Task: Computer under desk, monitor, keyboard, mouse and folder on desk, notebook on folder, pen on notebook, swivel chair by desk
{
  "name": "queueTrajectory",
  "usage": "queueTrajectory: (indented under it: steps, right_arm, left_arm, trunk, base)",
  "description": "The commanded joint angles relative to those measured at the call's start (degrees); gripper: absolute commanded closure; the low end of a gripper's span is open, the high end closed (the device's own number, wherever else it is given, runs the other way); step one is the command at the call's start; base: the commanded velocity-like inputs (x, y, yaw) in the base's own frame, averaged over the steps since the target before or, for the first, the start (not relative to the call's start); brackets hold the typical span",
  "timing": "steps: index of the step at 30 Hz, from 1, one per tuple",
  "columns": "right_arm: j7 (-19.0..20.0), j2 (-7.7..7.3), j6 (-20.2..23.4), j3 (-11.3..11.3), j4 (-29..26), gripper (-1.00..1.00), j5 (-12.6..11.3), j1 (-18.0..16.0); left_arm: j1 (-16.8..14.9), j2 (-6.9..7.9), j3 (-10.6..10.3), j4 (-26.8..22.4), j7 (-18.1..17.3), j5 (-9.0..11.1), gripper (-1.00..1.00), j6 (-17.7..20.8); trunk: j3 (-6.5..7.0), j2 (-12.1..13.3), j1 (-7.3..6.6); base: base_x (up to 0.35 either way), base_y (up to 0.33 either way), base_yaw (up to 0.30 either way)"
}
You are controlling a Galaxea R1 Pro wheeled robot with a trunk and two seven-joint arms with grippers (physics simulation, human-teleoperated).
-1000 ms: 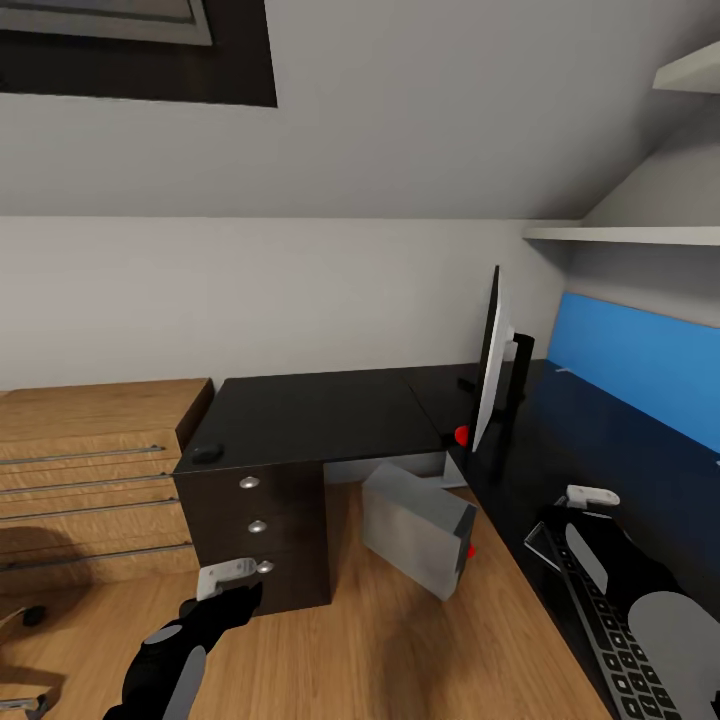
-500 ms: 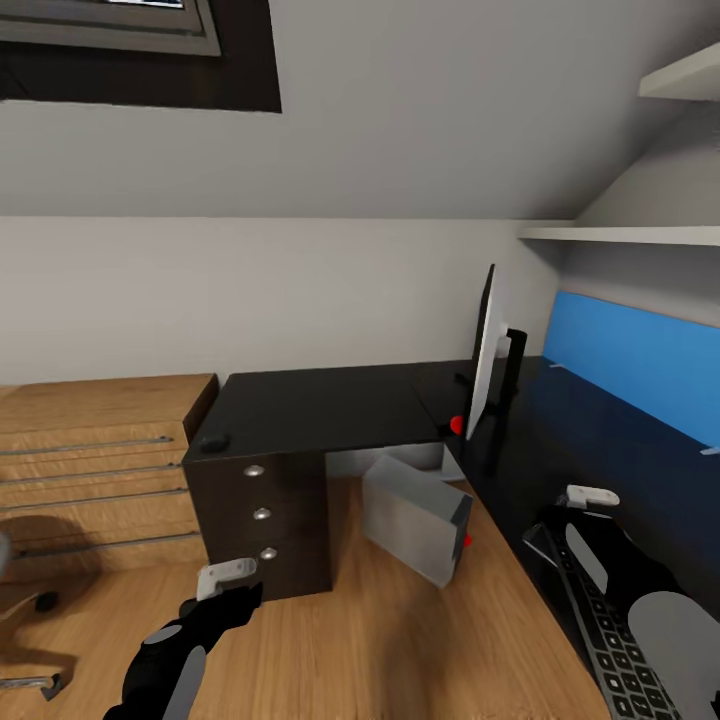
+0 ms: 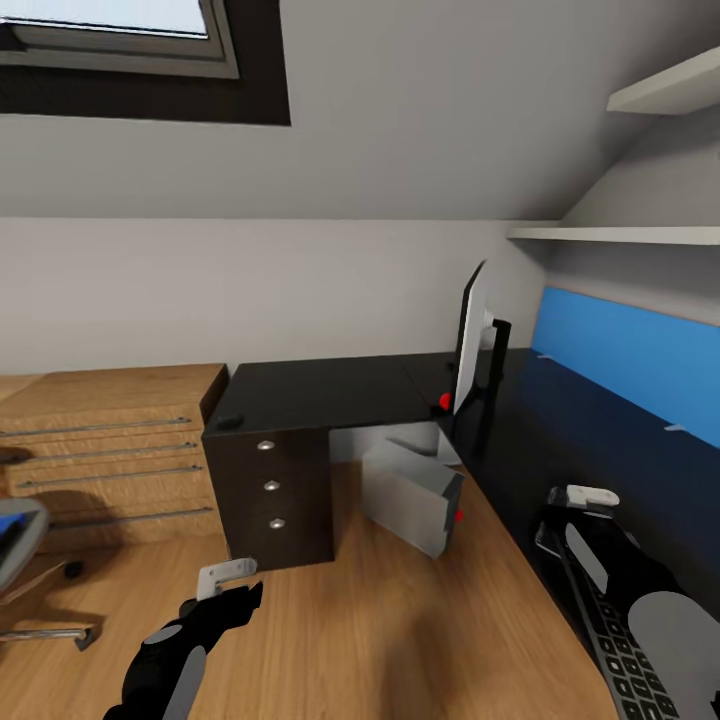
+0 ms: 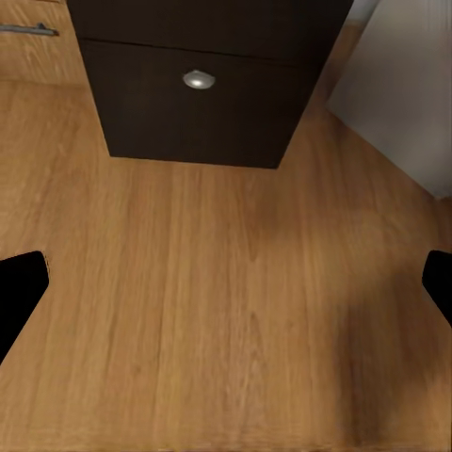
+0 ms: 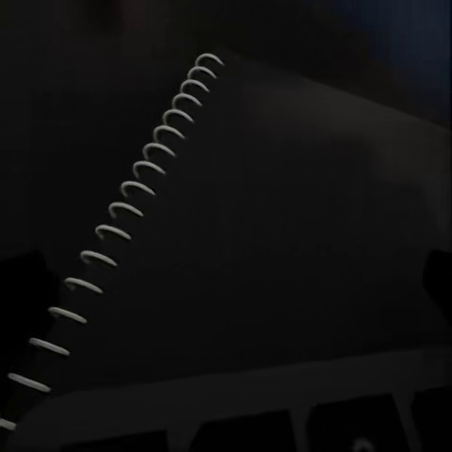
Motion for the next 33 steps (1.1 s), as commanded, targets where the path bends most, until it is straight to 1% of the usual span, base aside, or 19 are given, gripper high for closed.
queueTrajectory:
  steps: [1, 25, 28, 33]
  right_arm:
    - [-0.5, -0.10, 0.5, 0.5, 0.0, -1.00, -0.6, 0.0]
    - [-0.4, -0.10, 0.5, 0.5, 0.0, -1.00, -0.6, 0.0]
    - [-0.4, -0.10, 0.5, 0.5, 0.0, -1.00, -0.6, 0.0]
    - [-0.4, -0.10, 0.5, 0.5, 0.0, -1.00, -0.6, 0.0]
  left_arm:
    - [0.0, 0.00, 0.0, -0.1, 0.5, 0.6, -1.00, 0.2]
    - [0.0, 0.05, 0.0, -0.1, 0.5, 0.7, -1.00, 0.2]
    - [0.0, 0.08, 0.0, -0.1, 0.5, 0.7, -1.00, 0.2]
    - [0.0, 0.09, 0.0, -0.1, 0.5, 0.7, -1.00, 0.2]
  trunk:
    - [-0.08, 0.0, -0.04]
    - [-0.08, 0.0, -0.04]
    - [-0.08, 0.0, -0.04]
    - [-0.08, 0.0, -0.04]
  base:
    - [-0.337, 0.000, 0.000]
    - [-0.329, 0.000, 0.000]
    - [-0.182, 0.000, 0.000]
    - [-0.035, 0.000, 0.000]
